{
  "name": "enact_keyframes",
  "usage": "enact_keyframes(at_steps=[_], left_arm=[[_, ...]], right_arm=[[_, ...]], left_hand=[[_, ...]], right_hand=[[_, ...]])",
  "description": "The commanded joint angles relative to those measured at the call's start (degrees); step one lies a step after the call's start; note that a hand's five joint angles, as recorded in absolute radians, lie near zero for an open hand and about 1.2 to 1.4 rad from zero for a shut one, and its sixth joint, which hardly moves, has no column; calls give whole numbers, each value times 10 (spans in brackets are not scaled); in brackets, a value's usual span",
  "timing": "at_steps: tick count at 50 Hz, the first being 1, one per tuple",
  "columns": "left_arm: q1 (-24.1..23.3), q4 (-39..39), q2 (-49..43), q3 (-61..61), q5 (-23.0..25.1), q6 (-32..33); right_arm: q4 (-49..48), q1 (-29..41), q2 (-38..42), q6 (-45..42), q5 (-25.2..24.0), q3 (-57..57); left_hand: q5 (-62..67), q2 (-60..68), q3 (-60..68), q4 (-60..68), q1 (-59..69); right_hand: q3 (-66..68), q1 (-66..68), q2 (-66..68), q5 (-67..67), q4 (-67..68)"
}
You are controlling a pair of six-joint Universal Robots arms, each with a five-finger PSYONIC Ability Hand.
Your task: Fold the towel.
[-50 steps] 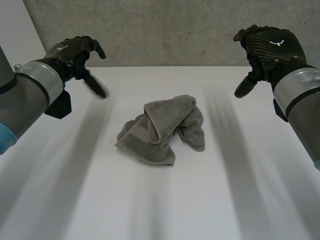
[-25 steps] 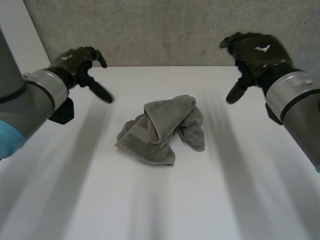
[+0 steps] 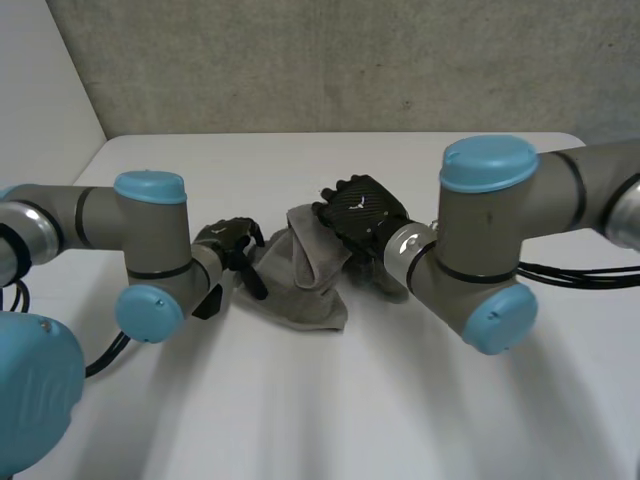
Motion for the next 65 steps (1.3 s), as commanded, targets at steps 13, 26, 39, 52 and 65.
enact_keyframes(at_steps=[13,26,39,52,65], left_arm=[[-34,-4,22,-1,2,-7],[-34,1,106,-3,8,2],[10,2,196,178,10,73],[27,9,297,-137,74,85],[79,55,328,-428,148,244]], right_arm=[[-43,-6,8,8,93,-9],[-39,-31,-85,110,90,7],[-294,-66,-220,291,85,52],[-20,-79,-205,141,-37,151],[118,-128,-214,-2,-10,247]], left_hand=[[498,490,487,485,488],[669,660,657,655,658],[669,660,657,655,658],[608,600,597,595,598],[-4,-12,-16,-17,-15]], right_hand=[[634,632,633,630,633],[635,633,633,630,634],[635,633,633,630,634],[635,633,633,630,634],[161,159,160,157,160]])
